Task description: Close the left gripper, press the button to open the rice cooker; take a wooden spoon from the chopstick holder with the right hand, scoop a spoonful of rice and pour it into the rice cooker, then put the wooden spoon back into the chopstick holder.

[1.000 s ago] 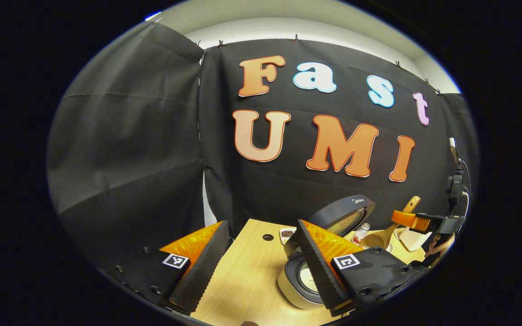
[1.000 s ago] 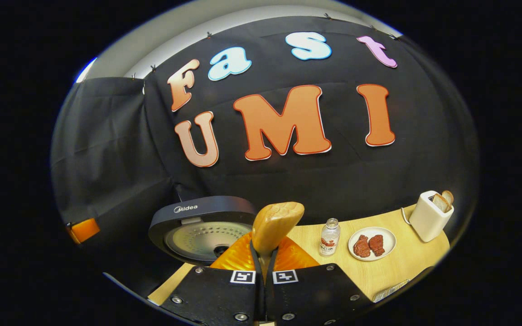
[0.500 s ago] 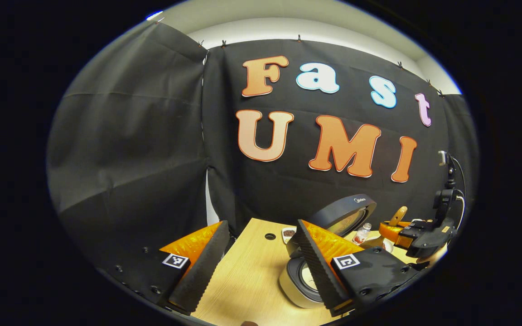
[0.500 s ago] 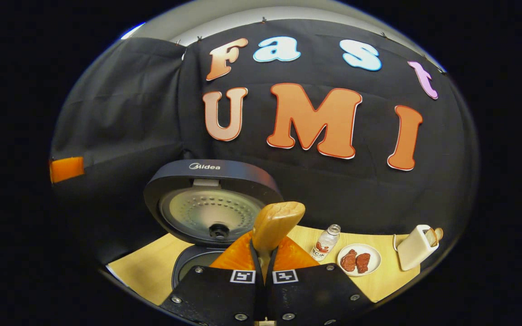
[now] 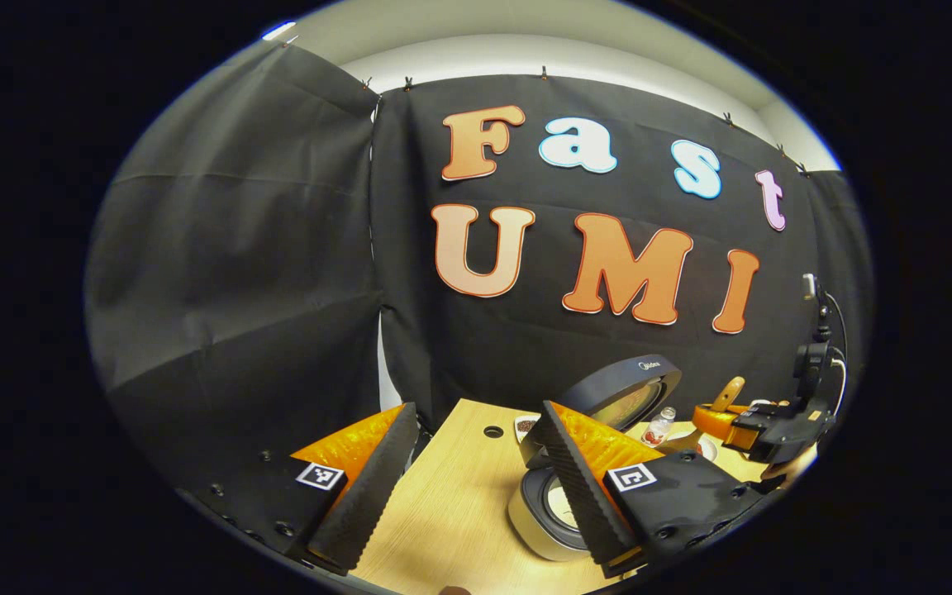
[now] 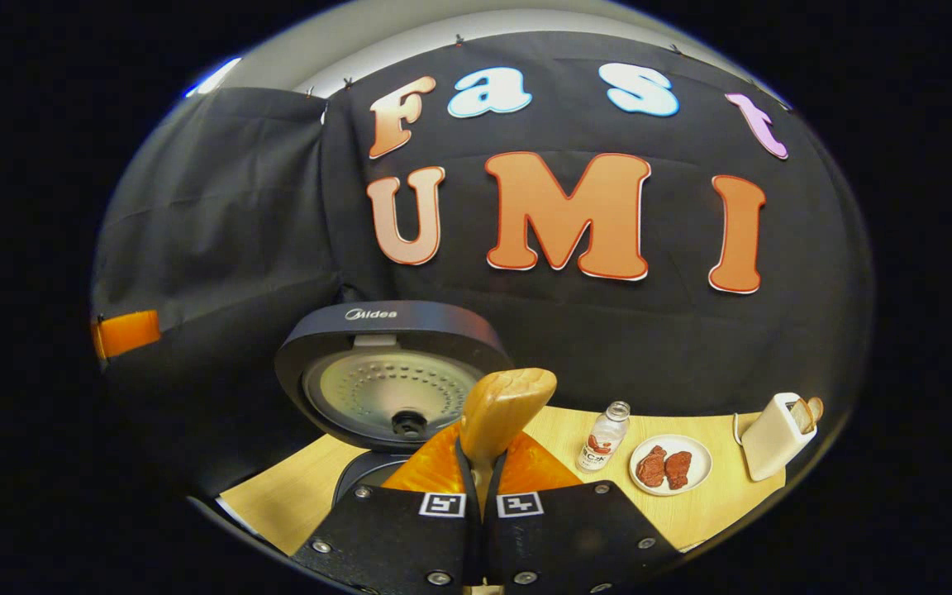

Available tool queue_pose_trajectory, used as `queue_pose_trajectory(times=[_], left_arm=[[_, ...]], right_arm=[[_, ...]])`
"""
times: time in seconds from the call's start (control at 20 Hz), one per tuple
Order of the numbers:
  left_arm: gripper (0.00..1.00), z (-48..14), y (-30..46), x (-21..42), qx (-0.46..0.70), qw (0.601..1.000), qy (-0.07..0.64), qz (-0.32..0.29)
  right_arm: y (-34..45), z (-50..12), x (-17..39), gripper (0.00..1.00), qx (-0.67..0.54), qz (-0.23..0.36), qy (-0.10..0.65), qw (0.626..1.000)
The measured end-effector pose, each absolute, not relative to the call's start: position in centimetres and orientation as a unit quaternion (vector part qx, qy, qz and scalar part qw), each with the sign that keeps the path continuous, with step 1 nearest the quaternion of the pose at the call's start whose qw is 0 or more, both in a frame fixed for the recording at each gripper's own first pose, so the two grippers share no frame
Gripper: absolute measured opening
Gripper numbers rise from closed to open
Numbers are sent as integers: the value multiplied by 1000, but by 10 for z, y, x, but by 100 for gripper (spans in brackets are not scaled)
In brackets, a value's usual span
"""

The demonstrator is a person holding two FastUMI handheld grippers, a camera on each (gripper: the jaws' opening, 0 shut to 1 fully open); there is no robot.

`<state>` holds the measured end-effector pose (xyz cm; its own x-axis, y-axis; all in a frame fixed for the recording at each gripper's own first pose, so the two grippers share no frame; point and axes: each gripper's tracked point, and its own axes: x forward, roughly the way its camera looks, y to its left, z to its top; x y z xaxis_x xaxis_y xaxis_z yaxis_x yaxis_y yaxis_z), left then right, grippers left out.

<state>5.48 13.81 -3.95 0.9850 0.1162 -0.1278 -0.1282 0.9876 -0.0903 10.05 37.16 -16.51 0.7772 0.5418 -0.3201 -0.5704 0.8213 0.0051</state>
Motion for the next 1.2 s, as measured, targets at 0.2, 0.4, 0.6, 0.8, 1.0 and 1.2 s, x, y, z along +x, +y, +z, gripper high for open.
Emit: queue_pose_trajectory(times=[0.2,0.4,0.6,0.8,1.0,1.2], left_arm=[[100,-30,127,53,-45,996,52,57],[100,-25,114,53,-47,997,47,50],[100,-21,102,52,-42,997,44,45],[100,-18,89,53,-43,997,41,39],[100,-16,81,51,-44,997,40,39],[100,-13,77,48,-36,998,32,42]], right_arm=[[330,-145,110,0,-25,268,147,952],[276,-135,118,0,-25,231,142,962],[217,-132,116,0,-23,193,140,971],[162,-141,114,0,-28,154,149,976],[107,-167,107,0,-24,114,171,978],[63,-201,101,0,-14,77,201,977]])
